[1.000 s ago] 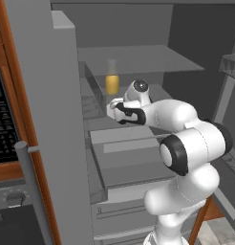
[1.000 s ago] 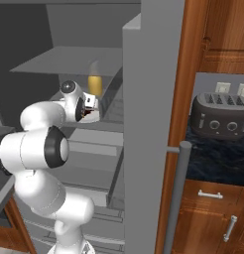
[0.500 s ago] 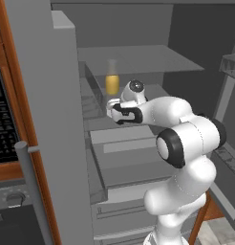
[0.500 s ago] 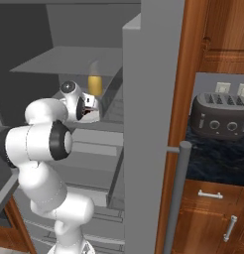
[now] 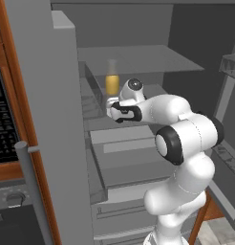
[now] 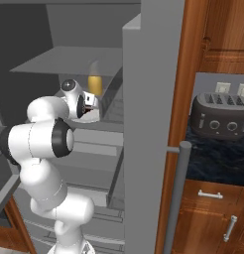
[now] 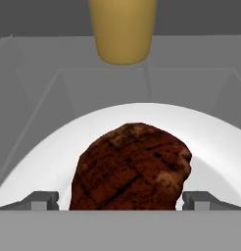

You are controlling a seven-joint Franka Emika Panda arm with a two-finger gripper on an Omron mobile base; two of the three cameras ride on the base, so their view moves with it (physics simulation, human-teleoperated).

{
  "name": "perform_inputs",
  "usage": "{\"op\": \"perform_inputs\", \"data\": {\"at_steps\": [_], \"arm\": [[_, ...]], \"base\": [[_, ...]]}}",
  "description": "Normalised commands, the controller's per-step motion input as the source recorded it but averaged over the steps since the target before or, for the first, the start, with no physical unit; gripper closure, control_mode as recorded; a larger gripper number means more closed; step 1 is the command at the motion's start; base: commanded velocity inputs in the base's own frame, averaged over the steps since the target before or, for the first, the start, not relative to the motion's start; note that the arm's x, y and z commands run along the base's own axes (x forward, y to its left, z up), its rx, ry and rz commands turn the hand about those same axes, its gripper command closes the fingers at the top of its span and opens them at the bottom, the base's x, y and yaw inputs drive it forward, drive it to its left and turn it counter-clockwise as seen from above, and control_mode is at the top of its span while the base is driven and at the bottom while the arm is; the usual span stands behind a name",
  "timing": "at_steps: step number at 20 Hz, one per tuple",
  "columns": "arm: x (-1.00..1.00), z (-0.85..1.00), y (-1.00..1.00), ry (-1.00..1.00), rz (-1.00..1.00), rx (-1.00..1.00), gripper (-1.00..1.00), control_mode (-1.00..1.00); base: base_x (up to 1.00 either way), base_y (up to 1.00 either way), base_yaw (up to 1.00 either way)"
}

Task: Retrieve the steak from the fridge and place it on the saucepan with marinade on the stove.

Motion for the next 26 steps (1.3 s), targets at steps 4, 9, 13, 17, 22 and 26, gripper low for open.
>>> {"op": "perform_inputs", "data": {"at_steps": [4, 9, 13, 17, 22, 26], "arm": [[0.00, 0.00, 0.00, 0.00, 0.00, 0.00, -1.00, -1.00], [0.00, 0.00, 0.00, 0.00, 0.00, 0.00, -1.00, -1.00], [0.00, 0.00, 0.00, 0.00, 0.00, 0.00, 1.00, -1.00], [0.00, 0.00, 0.00, 0.00, 0.00, 0.00, 1.00, -1.00], [0.00, 0.00, 0.00, 0.00, 0.00, 0.00, 1.00, -1.00], [-0.13, 0.00, -0.03, 0.00, 0.00, 0.00, 1.00, -1.00]], "base": [[0.00, 0.00, 0.00], [0.00, 0.00, 0.00], [0.00, 0.00, 0.00], [0.00, 0.00, 0.00], [0.00, 0.00, 0.00], [0.00, 0.00, 0.00]]}}
